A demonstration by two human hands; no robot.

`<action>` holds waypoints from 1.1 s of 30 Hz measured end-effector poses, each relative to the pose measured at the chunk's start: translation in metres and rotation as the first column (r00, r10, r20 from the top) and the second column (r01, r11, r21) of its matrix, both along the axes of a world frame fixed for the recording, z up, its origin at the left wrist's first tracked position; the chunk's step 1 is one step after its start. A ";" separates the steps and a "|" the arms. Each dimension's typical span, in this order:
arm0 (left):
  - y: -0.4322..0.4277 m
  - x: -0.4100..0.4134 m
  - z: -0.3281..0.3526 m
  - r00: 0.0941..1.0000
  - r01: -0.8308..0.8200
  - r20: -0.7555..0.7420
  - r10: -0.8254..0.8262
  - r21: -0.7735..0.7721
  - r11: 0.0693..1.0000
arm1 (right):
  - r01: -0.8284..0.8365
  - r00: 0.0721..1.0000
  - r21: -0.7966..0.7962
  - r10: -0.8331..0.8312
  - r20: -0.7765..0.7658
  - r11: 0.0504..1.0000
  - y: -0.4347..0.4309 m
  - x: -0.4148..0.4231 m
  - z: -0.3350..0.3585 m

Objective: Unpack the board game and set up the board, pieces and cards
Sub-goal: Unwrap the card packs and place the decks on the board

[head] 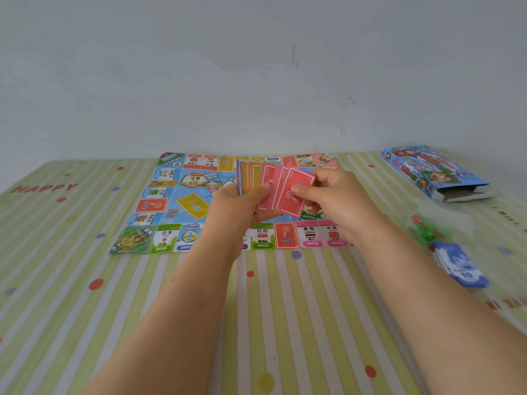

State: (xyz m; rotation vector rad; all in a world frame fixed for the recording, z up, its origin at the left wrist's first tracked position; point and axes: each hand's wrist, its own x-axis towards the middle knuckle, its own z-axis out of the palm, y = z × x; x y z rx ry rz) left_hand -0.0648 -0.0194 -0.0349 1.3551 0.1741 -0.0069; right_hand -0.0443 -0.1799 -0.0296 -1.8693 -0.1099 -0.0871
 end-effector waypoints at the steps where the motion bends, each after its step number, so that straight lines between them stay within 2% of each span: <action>1: 0.000 0.000 0.000 1.000 -0.006 -0.005 0.006 0.003 1.000 | -0.009 1.000 -0.008 0.009 -0.013 1.000 0.000 0.000 0.000; 7: -0.002 -0.002 0.001 0.998 0.050 -0.024 -0.051 -0.043 0.998 | 0.011 0.999 -0.001 -0.011 -0.036 1.000 -0.002 0.001 0.000; 12: -0.001 -0.002 0.001 0.999 0.053 -0.007 -0.053 -0.049 0.997 | -0.037 0.995 0.066 0.043 -0.091 0.997 -0.002 0.001 -0.001; 21: 0.002 -0.001 0.001 1.000 -0.021 -0.006 0.021 -0.039 0.999 | -0.061 0.982 0.206 0.096 -0.161 0.977 0.000 0.002 -0.001; 27: -0.001 -0.001 0.001 1.000 -0.001 -0.010 0.000 -0.098 0.995 | 0.029 0.986 0.209 0.006 -0.167 0.978 -0.002 0.005 -0.003; 33: -0.003 -0.003 0.001 1.000 0.003 -0.014 -0.003 -0.034 0.999 | -0.037 0.982 0.219 0.076 -0.175 0.975 -0.002 0.006 -0.005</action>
